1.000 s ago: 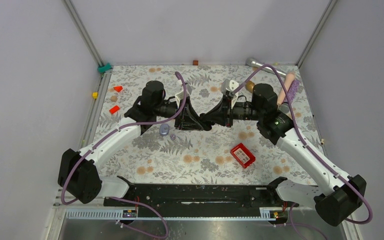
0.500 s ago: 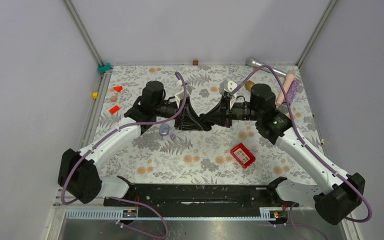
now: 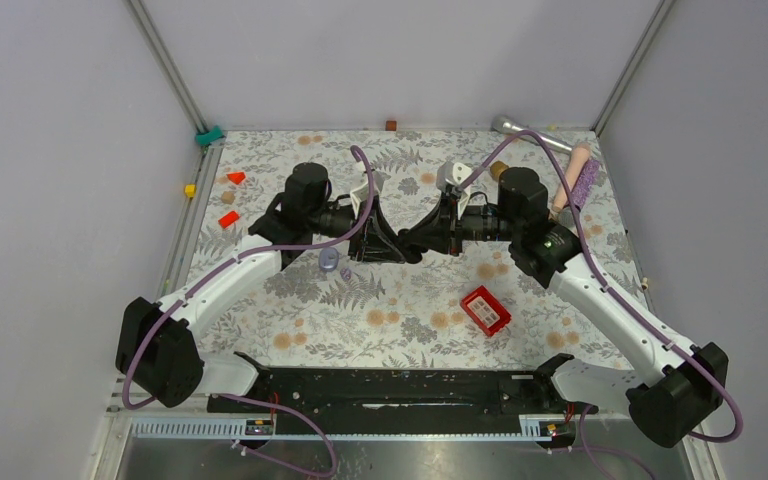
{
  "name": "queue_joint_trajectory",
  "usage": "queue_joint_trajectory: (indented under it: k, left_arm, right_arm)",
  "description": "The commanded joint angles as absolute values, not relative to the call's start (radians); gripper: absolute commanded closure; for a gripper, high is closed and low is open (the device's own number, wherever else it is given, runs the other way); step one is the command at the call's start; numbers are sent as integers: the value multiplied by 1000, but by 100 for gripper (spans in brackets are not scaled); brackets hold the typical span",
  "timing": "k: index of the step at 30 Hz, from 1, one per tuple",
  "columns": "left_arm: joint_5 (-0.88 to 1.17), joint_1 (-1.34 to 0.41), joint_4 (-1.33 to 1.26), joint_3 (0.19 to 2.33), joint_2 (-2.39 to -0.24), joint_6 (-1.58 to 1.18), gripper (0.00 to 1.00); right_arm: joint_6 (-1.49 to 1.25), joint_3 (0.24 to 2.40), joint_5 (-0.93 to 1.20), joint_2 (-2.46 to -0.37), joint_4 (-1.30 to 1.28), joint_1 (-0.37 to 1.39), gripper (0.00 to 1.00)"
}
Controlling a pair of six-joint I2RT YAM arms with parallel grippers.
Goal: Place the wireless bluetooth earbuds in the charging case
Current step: Adjust the left earbud in the left side groove of the charging case.
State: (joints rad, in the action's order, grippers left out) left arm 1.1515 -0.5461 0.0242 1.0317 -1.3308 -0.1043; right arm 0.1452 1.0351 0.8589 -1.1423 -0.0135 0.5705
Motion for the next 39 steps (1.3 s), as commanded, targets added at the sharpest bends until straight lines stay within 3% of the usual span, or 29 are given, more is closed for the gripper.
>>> queue_joint_trajectory:
  k: [1,26,39]
  left_arm:
    - [1163,-552,23,1052,-1302,-58,100]
    - [1159,-552,140,1075,-1272,71,100]
    - [1174,-552,178,1080,-1264,113,100]
  right_arm:
    - [140,1035,921,-1151,7,592,84]
    - [160,1051,966,-1147,-60,592,85]
    - [11,1025,884,-1132,97,592,86]
